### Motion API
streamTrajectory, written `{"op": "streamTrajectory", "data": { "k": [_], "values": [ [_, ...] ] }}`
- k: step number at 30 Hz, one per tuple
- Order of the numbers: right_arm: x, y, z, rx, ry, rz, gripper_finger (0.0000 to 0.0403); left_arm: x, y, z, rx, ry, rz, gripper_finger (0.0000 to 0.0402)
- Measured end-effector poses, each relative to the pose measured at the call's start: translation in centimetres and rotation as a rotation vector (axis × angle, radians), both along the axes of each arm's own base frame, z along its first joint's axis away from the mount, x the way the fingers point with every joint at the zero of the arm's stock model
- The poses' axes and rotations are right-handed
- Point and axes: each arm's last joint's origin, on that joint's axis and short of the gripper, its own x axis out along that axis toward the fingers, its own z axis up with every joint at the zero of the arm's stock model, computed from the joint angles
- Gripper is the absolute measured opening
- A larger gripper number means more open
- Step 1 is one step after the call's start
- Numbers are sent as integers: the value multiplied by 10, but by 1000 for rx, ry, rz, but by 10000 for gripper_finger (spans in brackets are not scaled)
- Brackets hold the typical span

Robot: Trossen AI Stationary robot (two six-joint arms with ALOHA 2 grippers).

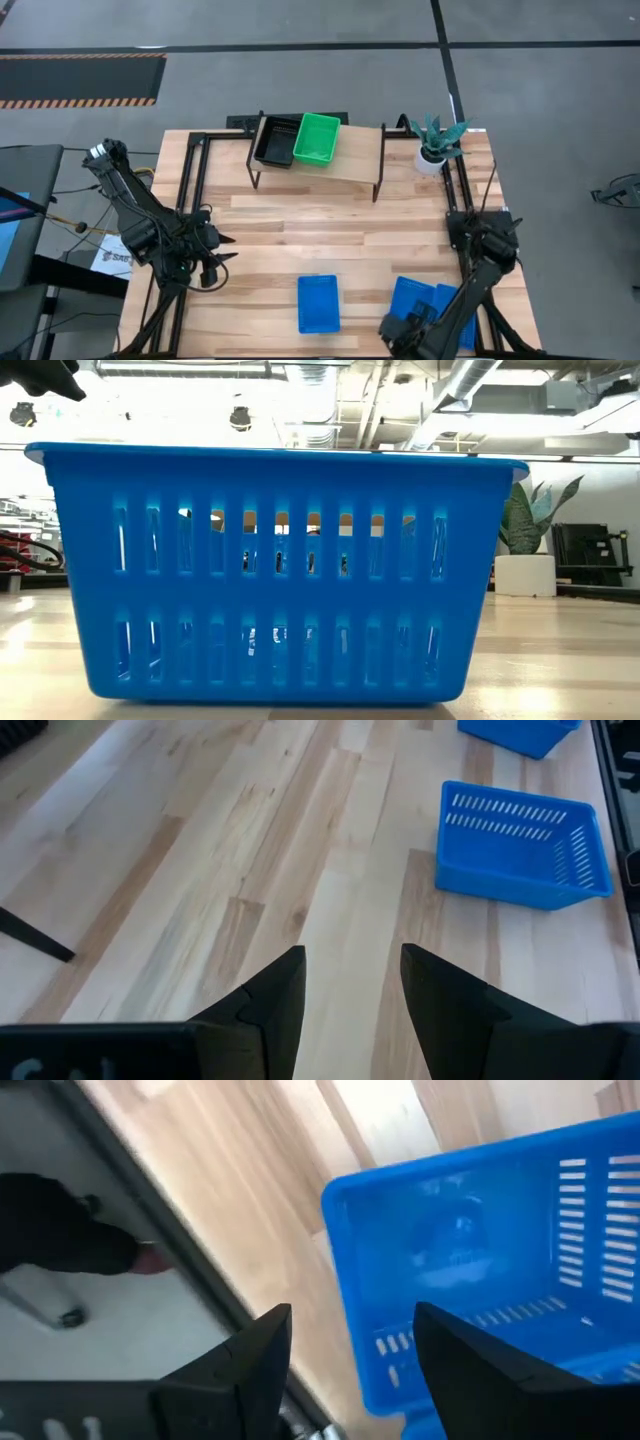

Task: Stack baskets on shelf by color
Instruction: Put the middle blue bin on the shelf

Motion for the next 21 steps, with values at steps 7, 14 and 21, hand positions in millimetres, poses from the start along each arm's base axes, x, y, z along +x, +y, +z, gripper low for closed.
{"op": "streamTrajectory", "data": {
  "k": [7, 14, 21],
  "values": [
    [5, 4, -29, -61, 81, 30, 234, 0, 0, 0, -3, 0, 2, 153],
    [-1, -4, -53, -86, 170, 4, 234, 0, 0, 0, -3, 1, 3, 153],
    [2, -7, -62, -58, 177, 54, 148, 0, 0, 0, -1, 4, 2, 153]
  ]
}}
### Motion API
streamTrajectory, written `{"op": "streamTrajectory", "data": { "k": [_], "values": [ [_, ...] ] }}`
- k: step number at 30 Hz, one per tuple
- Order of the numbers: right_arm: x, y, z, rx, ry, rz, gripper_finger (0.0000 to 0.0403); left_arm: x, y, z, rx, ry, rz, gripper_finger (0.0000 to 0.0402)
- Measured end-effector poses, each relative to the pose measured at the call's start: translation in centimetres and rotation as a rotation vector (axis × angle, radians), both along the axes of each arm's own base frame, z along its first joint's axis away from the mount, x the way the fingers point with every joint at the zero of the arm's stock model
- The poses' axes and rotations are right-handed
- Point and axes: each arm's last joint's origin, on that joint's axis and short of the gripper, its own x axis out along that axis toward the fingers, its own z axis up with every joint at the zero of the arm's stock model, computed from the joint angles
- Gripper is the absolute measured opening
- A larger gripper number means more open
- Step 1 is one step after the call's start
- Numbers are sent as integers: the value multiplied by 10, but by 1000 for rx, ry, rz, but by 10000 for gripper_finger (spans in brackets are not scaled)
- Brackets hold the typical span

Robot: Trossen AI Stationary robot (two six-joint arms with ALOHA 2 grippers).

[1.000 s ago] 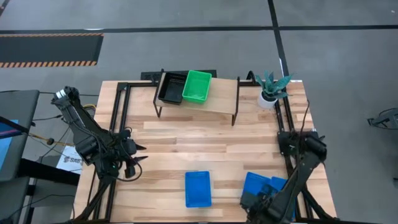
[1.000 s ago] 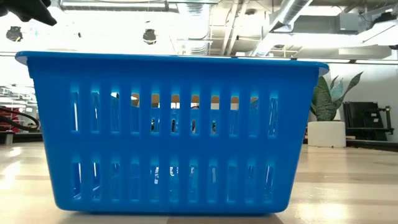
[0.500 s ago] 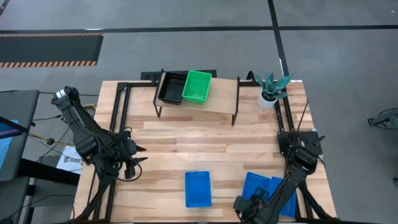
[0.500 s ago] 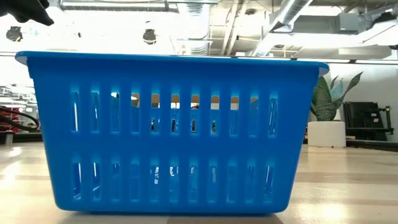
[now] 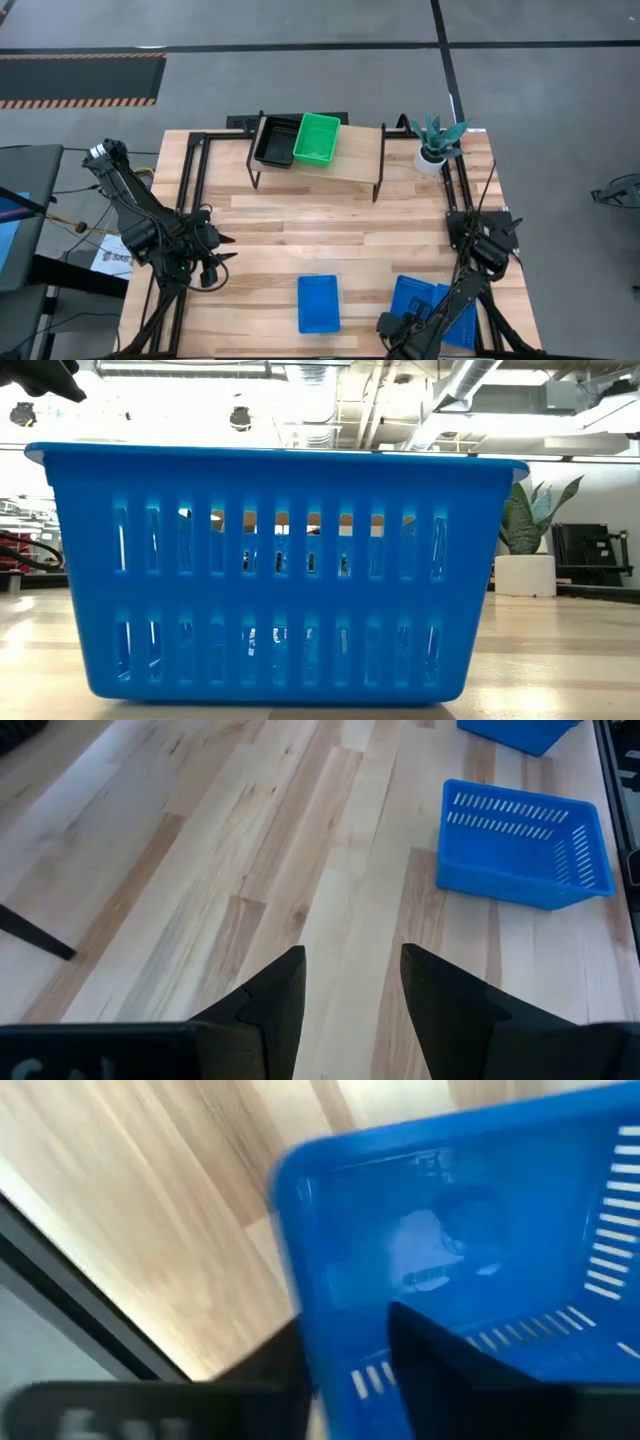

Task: Stack baskets on shelf by color
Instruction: Put the middle blue bin on the shelf

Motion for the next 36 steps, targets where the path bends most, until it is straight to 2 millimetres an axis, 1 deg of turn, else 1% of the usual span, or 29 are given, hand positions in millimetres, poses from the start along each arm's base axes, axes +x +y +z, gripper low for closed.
{"op": "streamTrajectory", "data": {
  "k": [3, 4, 5, 9, 12, 15, 18, 21, 22, 25, 28, 31, 34, 36],
  "values": [
    [5, -4, 5, 15, -5, 12, 55, 0, 0, 0, 4, 3, 0, 153],
    [7, -4, 10, 33, -9, 29, 29, 0, 0, 0, 6, 3, 0, 153],
    [9, -5, 15, 47, -16, 37, 18, 0, 0, 0, 6, 4, -1, 153],
    [20, -8, 40, 86, -27, 90, 10, -1, 1, 0, 12, 8, -1, 153],
    [32, -13, 72, 118, -55, 173, 9, -1, 1, -1, 18, 12, -1, 153],
    [45, -29, 107, 86, -129, 260, 7, -2, 2, -1, 31, 22, -2, 153],
    [67, -50, 138, 14, -297, 399, 6, -2, 2, -1, 32, 22, -1, 153],
    [87, -86, 171, -148, -428, 491, 10, -2, 2, -1, 32, 22, -2, 153],
    [93, -99, 179, -191, -448, 513, 10, -2, 2, -1, 32, 22, -2, 153],
    [110, -147, 192, -290, -429, 538, 6, -2, 2, -1, 31, 23, -2, 153],
    [125, -206, 201, -355, -396, 466, 6, -2, 2, -1, 29, 23, -2, 153],
    [134, -265, 204, -386, -355, 371, 13, -2, 2, -2, 19, 34, -8, 153],
    [137, -316, 204, -382, -313, 289, 15, -2, 2, -2, 8, 41, -8, 153],
    [135, -343, 204, -326, -307, 248, 13, -2, 2, -2, -2, 46, -5, 153]
  ]
}}
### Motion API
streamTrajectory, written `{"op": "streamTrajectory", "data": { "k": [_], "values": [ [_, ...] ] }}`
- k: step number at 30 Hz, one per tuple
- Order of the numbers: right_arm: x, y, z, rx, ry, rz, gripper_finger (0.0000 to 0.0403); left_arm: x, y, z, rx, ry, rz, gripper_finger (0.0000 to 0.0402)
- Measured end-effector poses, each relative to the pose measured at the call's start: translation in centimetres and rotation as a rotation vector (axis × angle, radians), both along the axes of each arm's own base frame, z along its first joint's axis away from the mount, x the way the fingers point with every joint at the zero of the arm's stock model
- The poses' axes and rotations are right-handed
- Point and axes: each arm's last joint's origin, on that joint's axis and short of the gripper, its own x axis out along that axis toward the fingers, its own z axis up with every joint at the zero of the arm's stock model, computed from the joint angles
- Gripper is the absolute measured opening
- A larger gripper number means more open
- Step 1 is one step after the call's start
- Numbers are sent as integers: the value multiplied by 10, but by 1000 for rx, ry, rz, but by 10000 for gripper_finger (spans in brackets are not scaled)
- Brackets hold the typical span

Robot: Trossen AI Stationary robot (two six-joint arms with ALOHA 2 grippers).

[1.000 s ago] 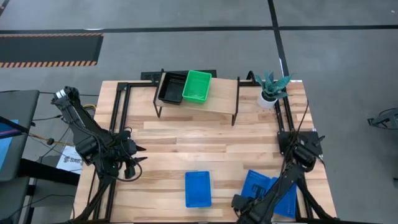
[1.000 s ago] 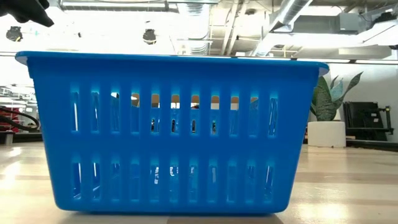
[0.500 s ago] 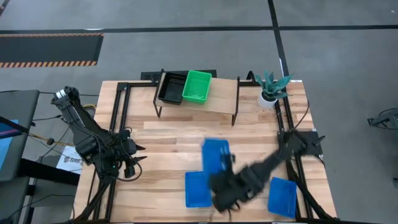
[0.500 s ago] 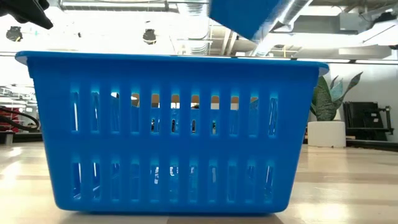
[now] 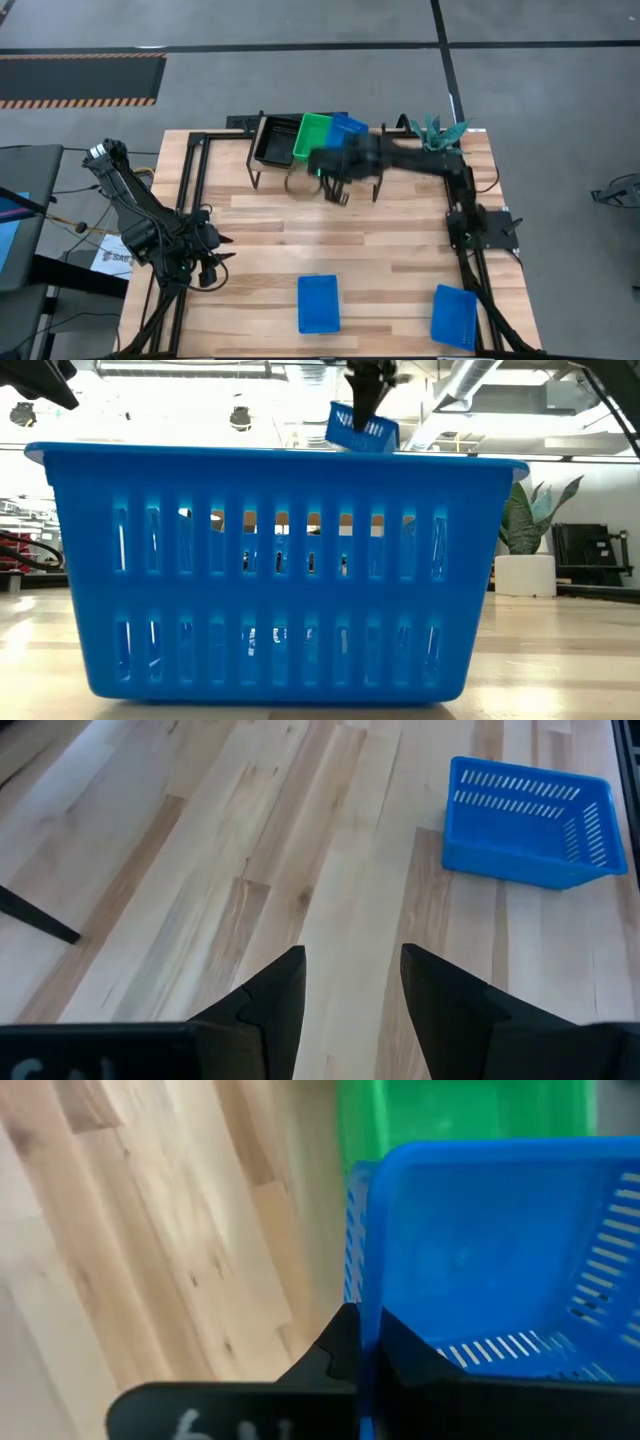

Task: Stack baskets on shelf by color
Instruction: Put the middle blue bin on the shelf

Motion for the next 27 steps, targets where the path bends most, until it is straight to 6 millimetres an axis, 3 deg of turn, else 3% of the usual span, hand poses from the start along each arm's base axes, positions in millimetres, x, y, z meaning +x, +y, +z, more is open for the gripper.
{"op": "streamTrajectory", "data": {
  "k": [3, 6, 12, 17, 22, 27],
  "values": [
    [-4, -28, 0, 113, -6, -29, 10, 0, 0, 0, -8, 7, -3, 153],
    [-6, -38, 0, 144, 1, -16, 11, 0, 0, 0, -9, 9, -4, 153],
    [-22, -30, 22, 127, -39, 49, 13, 0, 0, 0, 0, 11, -11, 153],
    [-49, -24, 46, 88, -100, 43, 14, -1, 1, -1, 13, 19, -10, 153],
    [-74, -27, 31, 61, 3, 16, 14, -1, 2, 0, 41, 7, -10, 153],
    [-78, -34, 16, 28, 3, 5, 16, -1, 2, 0, 56, 3, -17, 153]
  ]
}}
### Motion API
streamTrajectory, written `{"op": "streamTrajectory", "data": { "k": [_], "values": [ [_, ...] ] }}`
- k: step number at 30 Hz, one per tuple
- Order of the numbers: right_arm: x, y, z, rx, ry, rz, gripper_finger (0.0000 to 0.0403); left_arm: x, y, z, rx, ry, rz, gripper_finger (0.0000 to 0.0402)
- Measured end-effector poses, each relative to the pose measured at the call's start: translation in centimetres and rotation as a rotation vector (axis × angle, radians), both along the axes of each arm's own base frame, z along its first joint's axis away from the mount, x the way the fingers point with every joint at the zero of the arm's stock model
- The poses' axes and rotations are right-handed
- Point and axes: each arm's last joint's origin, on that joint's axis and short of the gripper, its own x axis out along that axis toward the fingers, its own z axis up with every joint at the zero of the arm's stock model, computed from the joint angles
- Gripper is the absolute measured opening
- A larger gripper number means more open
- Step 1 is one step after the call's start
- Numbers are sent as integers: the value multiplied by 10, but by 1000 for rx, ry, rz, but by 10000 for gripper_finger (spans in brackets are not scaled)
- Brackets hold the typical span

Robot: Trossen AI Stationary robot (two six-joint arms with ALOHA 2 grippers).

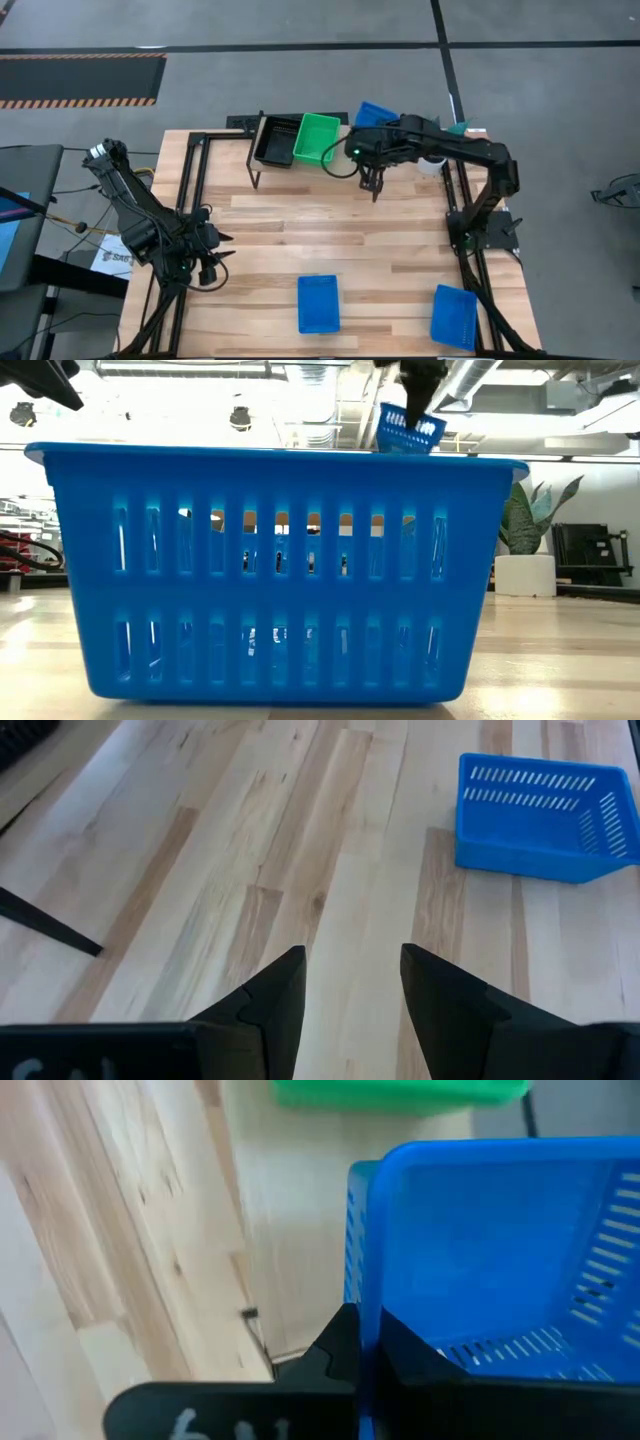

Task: Stack baskets on shelf by color
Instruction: Put the middle blue bin on the shelf

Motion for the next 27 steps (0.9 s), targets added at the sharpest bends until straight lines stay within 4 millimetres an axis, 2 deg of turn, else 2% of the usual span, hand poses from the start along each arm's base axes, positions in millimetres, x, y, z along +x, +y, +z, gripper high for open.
{"op": "streamTrajectory", "data": {
  "k": [7, 16, 22, 27],
  "values": [
    [6, -12, -29, 46, 92, 4, 17, 0, 0, 0, -22, -9, 23, 153],
    [29, -27, -58, 95, 149, 35, 17, 0, 0, 0, -34, -11, 33, 153],
    [33, -34, -68, 122, 178, 18, 24, 0, 0, 0, -37, -6, 30, 153],
    [34, -37, -71, 128, 176, 9, 56, 0, 0, 0, -37, -5, 30, 153]
  ]
}}
